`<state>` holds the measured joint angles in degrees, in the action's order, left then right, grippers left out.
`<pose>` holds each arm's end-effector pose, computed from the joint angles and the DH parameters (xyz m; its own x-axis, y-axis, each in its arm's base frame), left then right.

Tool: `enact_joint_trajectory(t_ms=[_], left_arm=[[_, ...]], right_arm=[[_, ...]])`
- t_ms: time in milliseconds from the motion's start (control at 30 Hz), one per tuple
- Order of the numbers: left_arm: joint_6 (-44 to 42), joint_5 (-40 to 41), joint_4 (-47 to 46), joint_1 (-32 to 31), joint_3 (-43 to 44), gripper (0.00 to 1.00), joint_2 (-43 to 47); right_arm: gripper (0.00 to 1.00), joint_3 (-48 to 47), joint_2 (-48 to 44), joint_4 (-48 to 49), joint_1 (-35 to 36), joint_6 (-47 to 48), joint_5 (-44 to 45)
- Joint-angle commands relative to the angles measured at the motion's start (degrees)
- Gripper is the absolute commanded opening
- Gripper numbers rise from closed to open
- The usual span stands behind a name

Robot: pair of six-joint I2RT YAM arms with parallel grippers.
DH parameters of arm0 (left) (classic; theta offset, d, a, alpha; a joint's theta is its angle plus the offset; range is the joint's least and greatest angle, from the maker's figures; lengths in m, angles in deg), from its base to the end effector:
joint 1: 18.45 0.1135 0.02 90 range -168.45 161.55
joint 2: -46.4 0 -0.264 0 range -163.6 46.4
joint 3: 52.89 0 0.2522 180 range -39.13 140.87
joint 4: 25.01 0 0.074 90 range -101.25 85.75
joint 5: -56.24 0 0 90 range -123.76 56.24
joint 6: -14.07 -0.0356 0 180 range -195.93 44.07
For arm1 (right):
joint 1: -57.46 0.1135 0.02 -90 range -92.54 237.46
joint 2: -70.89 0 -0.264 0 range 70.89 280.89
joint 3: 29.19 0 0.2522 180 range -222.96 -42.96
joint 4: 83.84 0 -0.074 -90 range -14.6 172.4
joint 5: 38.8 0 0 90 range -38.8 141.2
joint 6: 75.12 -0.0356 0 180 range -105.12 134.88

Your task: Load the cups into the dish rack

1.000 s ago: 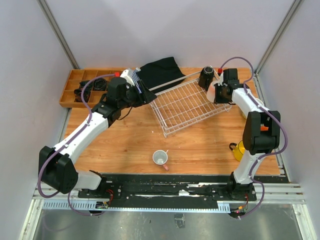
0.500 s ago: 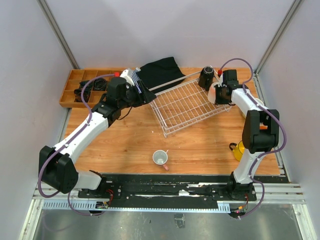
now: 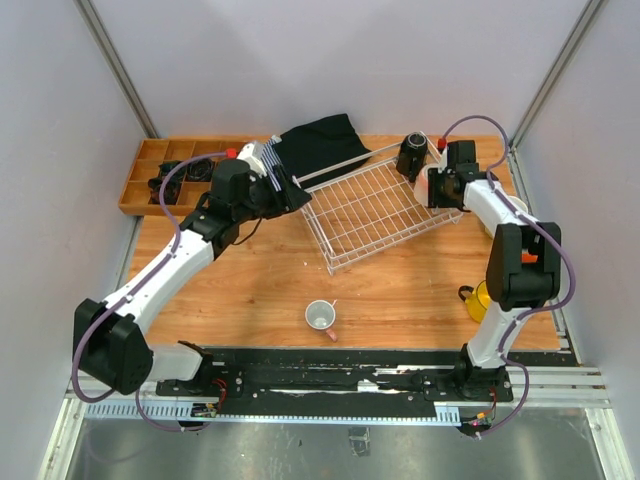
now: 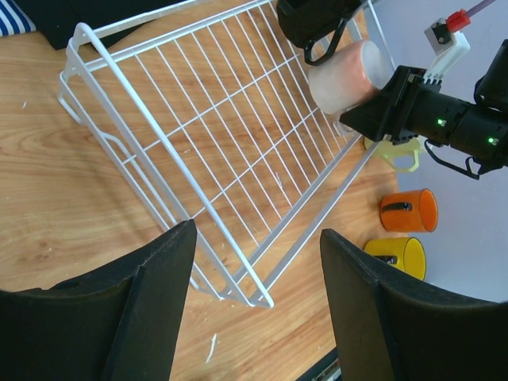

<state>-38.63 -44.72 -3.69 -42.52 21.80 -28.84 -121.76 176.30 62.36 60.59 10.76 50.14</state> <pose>0.2767 -0.1310 0.3258 -0.6108 -0.3787 -0.6953 0.2406 0.7479 -0.6187 0.4106 0.0231 0.2323 -0.7289 0.0321 -0.6838 -0.0149 0.9979 0.0627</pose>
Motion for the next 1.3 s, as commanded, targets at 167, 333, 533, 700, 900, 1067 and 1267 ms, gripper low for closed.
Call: enact_joint_trajectory(t_ms=[167,333,533,700,900,1067,1267], left_arm=[[-3.83,1.63,2.53,0.43,0.16,1.0,3.96],[-4.71,-2.16,1.68,0.61,-0.13,1.0,4.25],[-7.61,-7.65,5.68,0.25,4.98,1.0,0.81],[-9.95,-9.37,7.18,-2.33,8.55,1.0,-2.09],[-9.33,-12.28,4.96,-2.93,9.02,1.0,-4.65],[-10.69,-12.26,4.74,-2.91,9.72,1.0,-6.38],[-12.03,-12.88,5.15,-2.91,11.52,1.0,-8.58]], right_arm=[[0.44,1.45,-10.46,-2.82,-1.25,-1.19,0.19],[0.45,2.56,-16.27,-5.28,-1.48,-2.3,1.35],[0.45,1.85,-21.48,-7.7,-5.73,-5.09,2.19],[0.45,-0.85,-21.93,-11.39,-11.47,-6.05,2.1],[0.45,-4.05,-18.02,-14.57,-18.0,-6.32,0.31],[0.45,-9.94,-11.1,-18.55,-19.67,-3.44,-0.6],[0.43,-14.58,-4.15,-20.78,-20.54,-2.74,-2.49]])
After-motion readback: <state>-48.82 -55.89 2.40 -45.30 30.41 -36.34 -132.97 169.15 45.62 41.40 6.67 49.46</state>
